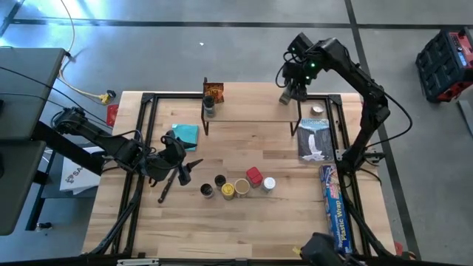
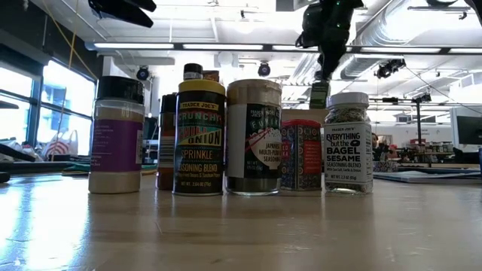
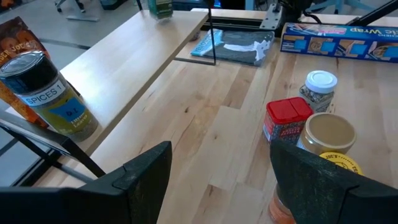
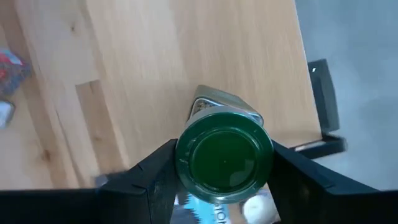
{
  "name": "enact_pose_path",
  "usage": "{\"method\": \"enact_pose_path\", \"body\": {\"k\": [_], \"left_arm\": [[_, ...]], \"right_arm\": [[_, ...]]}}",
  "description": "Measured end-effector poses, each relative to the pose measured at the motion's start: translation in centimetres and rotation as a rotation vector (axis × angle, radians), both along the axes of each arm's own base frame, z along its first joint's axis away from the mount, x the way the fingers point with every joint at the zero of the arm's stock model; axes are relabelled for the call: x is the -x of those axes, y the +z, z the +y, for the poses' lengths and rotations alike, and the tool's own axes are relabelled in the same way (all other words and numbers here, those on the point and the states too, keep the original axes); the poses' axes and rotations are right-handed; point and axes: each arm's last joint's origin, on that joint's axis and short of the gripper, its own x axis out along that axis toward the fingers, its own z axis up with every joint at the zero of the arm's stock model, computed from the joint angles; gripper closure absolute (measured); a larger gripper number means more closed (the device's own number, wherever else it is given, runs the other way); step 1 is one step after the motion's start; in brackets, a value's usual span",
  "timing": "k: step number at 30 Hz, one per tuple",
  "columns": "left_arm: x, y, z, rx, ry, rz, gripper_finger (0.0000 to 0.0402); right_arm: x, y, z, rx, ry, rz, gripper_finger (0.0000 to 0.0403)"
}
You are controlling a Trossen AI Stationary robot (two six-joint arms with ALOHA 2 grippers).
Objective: Shelf spices
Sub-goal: Put the green seasoning bottle on the shelf
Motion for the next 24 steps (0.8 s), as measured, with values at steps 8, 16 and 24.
{"method": "enact_pose_path", "body": {"k": [8,16,24], "left_arm": [[0.0,-0.01,0.0,0.0,0.0,0.001,0.0135],[0.0,-0.01,0.0,0.001,0.001,0.0,0.0135],[-0.01,-0.03,-0.03,0.008,-0.007,0.003,0.0135]], "right_arm": [[0.08,0.01,-0.17,0.017,-0.142,0.025,0.0199],[-0.03,0.07,-0.34,0.036,-0.153,0.014,0.0198],[-0.08,0.14,-0.6,0.093,-0.158,0.032,0.0167]]}}
